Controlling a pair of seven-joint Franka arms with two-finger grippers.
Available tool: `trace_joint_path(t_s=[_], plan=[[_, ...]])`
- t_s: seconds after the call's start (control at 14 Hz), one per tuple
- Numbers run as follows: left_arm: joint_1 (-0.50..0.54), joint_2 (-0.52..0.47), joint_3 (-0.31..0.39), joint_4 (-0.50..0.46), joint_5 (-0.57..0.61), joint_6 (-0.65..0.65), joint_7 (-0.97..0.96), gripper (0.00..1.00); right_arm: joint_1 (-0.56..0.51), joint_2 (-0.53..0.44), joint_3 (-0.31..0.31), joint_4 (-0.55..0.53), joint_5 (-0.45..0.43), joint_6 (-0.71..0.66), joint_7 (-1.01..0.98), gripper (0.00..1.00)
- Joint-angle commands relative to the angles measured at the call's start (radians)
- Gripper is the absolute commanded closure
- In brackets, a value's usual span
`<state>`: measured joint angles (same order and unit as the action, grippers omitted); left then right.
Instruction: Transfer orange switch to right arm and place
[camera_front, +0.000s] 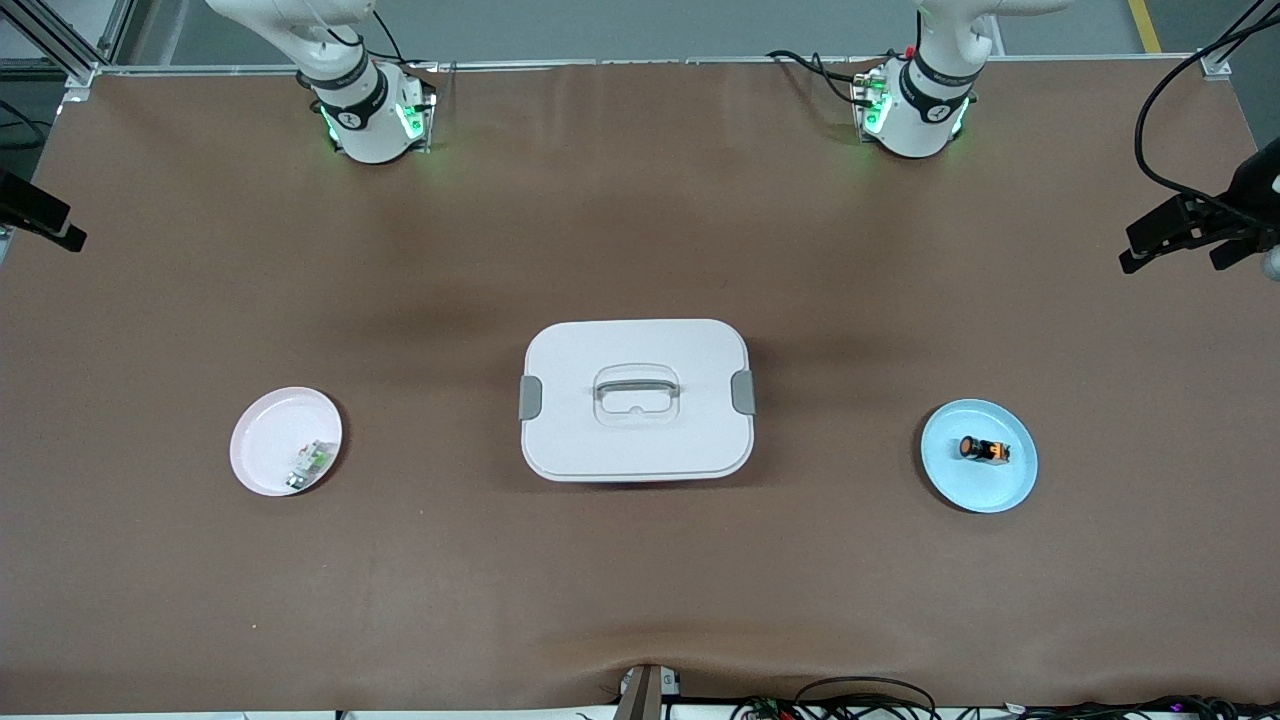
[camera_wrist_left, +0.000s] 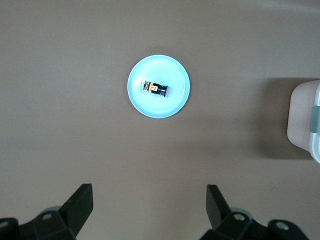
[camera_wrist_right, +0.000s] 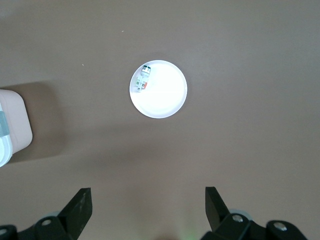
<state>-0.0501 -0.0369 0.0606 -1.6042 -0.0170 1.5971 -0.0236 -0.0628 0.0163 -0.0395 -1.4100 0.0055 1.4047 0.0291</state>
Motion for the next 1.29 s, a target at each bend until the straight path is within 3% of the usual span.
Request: trace_joint_path(t_s=[0.0,1.22], plan=[[0.002,0.005,0.002,0.02,-0.014,-0.022,0.019,0.0,-0.008,-0.015,0.003,-0.015,0.01,0.007,0.005,0.0],[0.007,0.035,0.002,0.02,-0.015,-0.02,0.013,0.0,-0.011,-0.013,0.003,-0.017,0.01,0.008,0.005,0.0]])
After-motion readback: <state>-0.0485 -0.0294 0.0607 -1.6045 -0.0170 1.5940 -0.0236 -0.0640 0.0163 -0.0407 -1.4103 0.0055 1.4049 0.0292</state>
